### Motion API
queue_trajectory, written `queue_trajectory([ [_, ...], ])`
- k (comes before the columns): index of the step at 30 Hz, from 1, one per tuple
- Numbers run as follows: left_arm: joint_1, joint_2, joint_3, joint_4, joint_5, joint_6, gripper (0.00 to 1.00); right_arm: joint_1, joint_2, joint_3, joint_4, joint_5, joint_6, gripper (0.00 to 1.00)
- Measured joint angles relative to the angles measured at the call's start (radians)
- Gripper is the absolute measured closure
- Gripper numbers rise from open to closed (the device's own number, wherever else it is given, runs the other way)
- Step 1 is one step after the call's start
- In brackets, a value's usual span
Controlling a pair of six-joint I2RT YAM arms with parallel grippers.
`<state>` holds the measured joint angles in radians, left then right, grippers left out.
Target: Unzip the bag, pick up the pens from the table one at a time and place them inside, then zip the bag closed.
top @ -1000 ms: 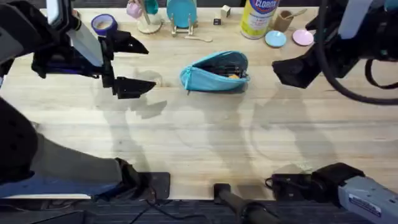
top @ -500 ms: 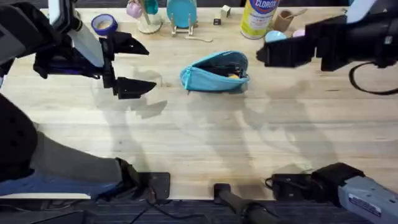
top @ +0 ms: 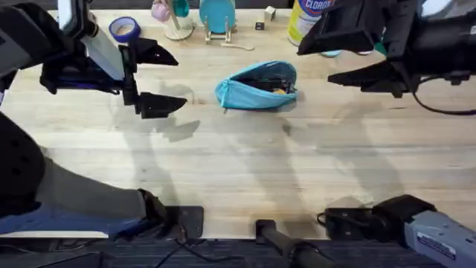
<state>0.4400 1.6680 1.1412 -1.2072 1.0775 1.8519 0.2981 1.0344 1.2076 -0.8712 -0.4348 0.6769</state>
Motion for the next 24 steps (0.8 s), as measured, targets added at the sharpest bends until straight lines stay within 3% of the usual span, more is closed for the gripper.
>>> queue_trajectory([
  [5, 0.000, 0.000, 0.000, 0.000, 0.000, 0.000, 0.006, 0.004, 0.000, 0.000, 0.001, 0.007, 0.053, 0.004],
  [9, 0.000, 0.000, 0.000, 0.000, 0.000, 0.000, 0.006, 0.058, 0.000, 0.000, 0.001, 0.076, 0.103, 0.004],
  [18, 0.000, 0.000, 0.000, 0.000, 0.000, 0.000, 0.006, 0.360, 0.025, 0.000, 0.045, 0.373, 0.243, 0.004],
  [24, 0.000, 0.000, 0.000, 0.000, 0.000, 0.000, 0.005, 0.517, 0.143, 0.000, 0.189, 0.466, 0.288, 0.004],
])
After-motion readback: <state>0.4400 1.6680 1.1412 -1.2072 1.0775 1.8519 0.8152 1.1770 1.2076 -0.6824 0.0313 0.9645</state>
